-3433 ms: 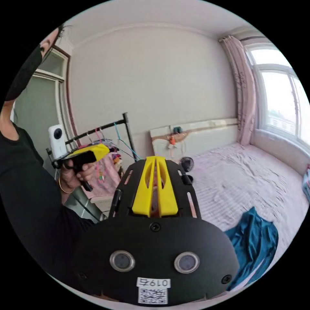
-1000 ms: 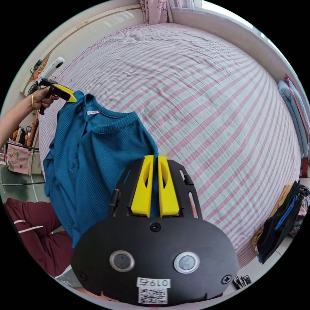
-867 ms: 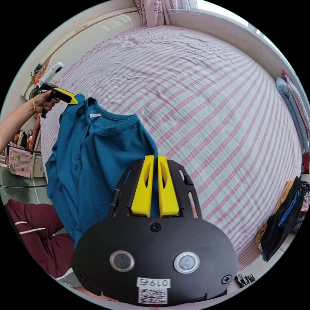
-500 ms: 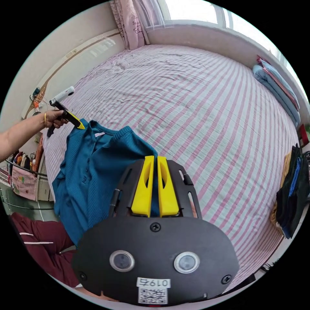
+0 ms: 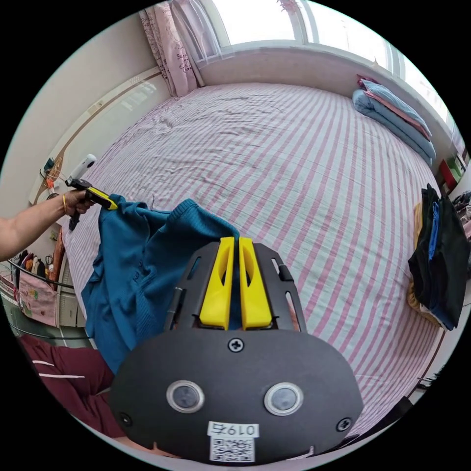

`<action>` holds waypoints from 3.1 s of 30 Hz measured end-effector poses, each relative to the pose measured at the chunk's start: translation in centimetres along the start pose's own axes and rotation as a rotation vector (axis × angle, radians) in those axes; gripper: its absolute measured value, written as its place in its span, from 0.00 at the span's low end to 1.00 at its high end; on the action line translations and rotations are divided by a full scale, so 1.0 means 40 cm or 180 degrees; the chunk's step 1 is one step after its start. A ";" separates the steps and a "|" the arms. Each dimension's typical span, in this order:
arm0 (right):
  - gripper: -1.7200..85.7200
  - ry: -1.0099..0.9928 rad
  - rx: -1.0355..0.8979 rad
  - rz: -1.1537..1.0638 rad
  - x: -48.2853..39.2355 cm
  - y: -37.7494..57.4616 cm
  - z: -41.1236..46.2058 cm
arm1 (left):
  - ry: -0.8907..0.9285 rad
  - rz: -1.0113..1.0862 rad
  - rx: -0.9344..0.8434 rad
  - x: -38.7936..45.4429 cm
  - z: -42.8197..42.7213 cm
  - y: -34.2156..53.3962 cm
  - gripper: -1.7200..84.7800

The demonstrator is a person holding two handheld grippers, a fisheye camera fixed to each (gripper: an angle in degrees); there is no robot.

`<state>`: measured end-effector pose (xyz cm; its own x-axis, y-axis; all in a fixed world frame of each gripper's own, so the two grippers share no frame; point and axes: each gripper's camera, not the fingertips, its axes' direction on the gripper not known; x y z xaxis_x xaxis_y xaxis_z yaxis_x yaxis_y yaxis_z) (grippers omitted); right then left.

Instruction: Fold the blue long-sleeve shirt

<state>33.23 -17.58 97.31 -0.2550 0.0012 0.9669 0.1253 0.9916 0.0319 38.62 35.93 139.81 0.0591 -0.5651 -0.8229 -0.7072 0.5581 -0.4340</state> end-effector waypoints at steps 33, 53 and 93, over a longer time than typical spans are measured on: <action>0.12 0.0636 -0.0522 0.0643 0.159 -0.057 0.115 | -0.0963 -0.0202 0.0580 0.089 0.054 -0.165 0.14; 0.01 0.0299 -0.0403 -0.0492 -0.053 -0.133 0.230 | -0.0514 0.0747 0.0049 0.386 0.188 -0.285 0.03; 0.11 0.0293 -0.1102 -0.0433 -0.732 0.737 0.279 | -0.1117 0.1305 -0.0328 1.209 0.658 0.873 0.11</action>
<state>33.69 13.07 67.13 -0.2065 -0.1547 0.9661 0.4168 0.8795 0.2299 35.34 44.08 75.22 -0.0168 -0.0673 -0.9976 -0.7861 0.6175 -0.0284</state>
